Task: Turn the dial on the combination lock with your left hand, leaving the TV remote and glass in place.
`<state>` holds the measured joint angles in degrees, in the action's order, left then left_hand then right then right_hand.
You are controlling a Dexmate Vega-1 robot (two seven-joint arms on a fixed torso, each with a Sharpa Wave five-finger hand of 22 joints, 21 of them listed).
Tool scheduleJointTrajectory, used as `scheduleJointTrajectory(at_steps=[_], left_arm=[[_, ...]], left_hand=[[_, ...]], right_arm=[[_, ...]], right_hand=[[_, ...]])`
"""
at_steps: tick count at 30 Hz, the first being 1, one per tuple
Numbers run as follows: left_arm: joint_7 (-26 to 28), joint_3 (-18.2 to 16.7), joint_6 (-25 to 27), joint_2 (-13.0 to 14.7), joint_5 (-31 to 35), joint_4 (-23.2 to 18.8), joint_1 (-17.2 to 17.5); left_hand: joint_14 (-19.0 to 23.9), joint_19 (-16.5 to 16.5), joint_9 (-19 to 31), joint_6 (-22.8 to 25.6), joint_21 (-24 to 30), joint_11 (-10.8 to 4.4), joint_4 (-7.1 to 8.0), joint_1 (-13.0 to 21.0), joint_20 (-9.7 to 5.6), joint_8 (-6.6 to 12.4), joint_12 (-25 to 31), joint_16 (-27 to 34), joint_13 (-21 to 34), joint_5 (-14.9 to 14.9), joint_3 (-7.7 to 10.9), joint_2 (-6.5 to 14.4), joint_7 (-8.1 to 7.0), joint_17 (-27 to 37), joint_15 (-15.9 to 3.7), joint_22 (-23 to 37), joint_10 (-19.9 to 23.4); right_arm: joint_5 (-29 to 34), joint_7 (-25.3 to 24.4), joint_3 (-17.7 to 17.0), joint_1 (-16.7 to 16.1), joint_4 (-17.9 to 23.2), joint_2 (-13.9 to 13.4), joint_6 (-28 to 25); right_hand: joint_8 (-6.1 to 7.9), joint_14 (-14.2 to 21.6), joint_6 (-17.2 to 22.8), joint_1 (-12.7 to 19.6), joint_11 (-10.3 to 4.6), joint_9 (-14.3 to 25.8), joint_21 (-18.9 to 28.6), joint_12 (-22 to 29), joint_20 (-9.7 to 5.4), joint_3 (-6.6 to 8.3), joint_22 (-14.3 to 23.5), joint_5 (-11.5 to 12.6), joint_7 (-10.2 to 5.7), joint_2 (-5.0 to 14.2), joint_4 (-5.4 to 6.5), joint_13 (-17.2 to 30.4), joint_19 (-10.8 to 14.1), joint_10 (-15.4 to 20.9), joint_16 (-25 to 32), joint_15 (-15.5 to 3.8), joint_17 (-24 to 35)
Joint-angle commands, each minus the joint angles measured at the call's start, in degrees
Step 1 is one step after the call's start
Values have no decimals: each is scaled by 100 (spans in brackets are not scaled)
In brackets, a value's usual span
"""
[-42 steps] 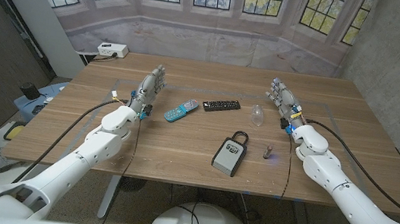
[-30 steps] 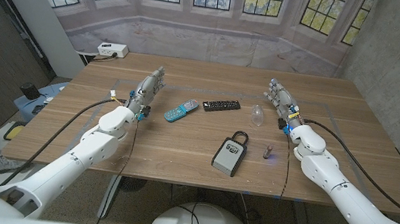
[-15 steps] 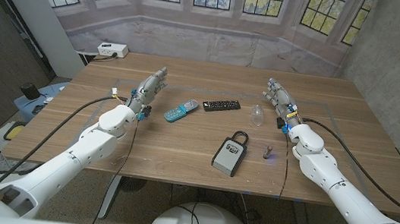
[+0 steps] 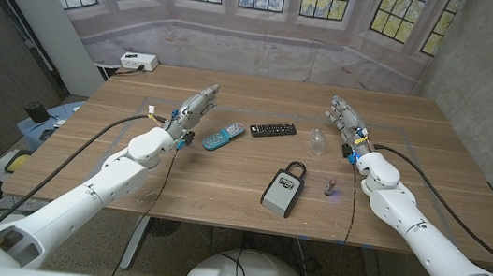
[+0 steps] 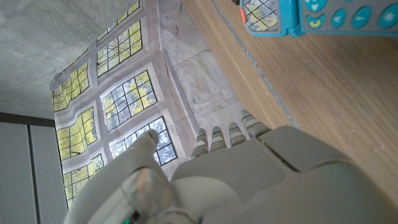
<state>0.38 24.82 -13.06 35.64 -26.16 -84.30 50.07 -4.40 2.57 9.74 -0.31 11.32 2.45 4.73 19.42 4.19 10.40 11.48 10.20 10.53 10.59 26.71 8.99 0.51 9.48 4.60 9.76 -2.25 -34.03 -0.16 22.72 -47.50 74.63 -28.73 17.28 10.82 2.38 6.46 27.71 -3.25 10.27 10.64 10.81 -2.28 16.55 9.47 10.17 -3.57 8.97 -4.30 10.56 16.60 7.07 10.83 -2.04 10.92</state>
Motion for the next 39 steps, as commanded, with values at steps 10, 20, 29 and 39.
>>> scheduleJointTrajectory(at_steps=[10,20,29,39], left_arm=[[132,154,122,595,927,-1076,105],[153,292,321,786,1448,-1414,137],[92,376,449,771,1520,-1608,219],[68,538,518,832,1994,-1873,158]], left_hand=[[39,32,27,-27,-4,-37,-128,134,19,8,43,-4,10,-14,55,21,-7,7,11,6,46],[59,51,28,-14,-5,-57,-186,174,24,10,41,-2,9,-21,86,22,-17,6,4,7,58],[69,73,27,30,-1,-64,-229,204,32,23,35,-3,10,-28,112,29,-15,6,5,7,53],[69,81,27,23,-5,-69,-278,238,22,13,19,-8,9,-33,144,36,-22,6,-7,9,21]], right_arm=[[60,-297,-83,-204,300,-95,-68],[73,-249,-94,-97,174,-96,-52],[48,-108,-74,33,31,-90,-60],[60,-116,-106,17,96,-162,-68]], right_hand=[[33,95,72,77,-2,17,43,31,-379,24,16,27,27,4,-69,24,79,76,61,-316,7],[32,90,77,90,7,18,40,31,-378,33,16,28,26,11,-89,25,79,78,63,-319,9],[32,84,87,84,45,17,39,23,-378,30,16,25,58,11,-96,25,83,61,67,-304,15],[21,58,75,71,55,15,36,16,-412,25,16,21,131,11,-102,24,84,42,65,-283,24]])
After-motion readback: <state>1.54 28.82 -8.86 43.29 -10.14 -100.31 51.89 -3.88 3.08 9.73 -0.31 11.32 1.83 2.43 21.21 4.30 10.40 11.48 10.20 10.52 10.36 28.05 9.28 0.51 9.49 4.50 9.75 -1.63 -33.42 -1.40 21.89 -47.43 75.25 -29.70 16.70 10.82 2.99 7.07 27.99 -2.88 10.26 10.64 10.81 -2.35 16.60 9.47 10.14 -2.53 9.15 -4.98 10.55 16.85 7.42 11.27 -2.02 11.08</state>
